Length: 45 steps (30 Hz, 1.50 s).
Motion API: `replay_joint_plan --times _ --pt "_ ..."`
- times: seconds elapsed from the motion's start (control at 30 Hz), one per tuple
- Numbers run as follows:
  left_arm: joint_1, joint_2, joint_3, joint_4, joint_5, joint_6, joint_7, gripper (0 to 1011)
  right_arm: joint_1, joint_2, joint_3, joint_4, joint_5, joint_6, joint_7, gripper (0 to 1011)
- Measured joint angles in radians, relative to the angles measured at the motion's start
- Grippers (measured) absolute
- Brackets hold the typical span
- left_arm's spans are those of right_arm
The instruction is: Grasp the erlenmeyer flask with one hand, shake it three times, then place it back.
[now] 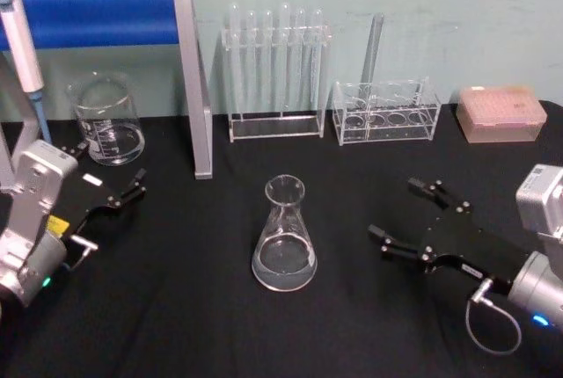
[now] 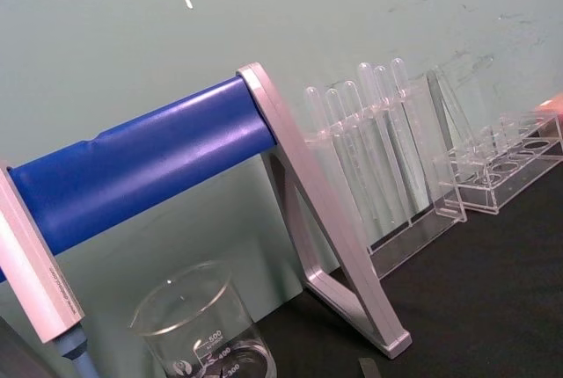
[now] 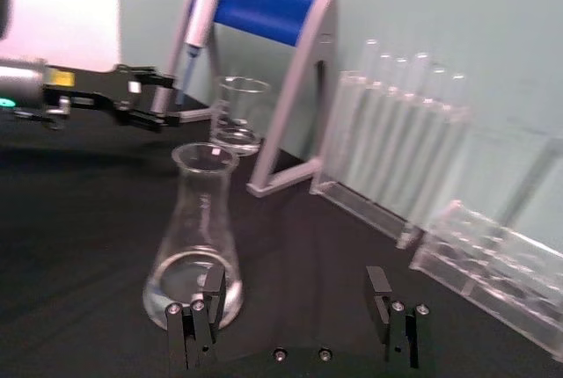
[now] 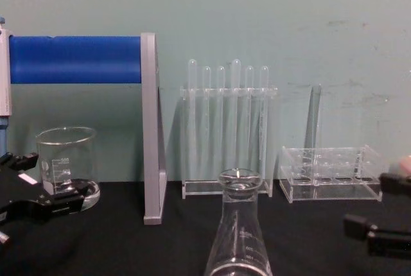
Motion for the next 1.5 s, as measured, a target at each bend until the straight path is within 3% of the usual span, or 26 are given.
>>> replay_joint_plan --times 0.4,0.77,1.5 --pt "0.000 0.000 0.000 0.000 0.000 0.000 0.000 1001 0.075 -0.061 -0.044 0.046 0.034 0.087 0.144 1000" --pt "0.000 0.000 0.000 0.000 0.000 0.000 0.000 1001 0.147 -0.112 -0.068 0.109 0.053 0.157 0.211 1000" --pt "0.000 0.000 0.000 0.000 0.000 0.000 0.000 1001 0.266 -0.182 -0.131 0.227 0.054 0.147 0.281 1000"
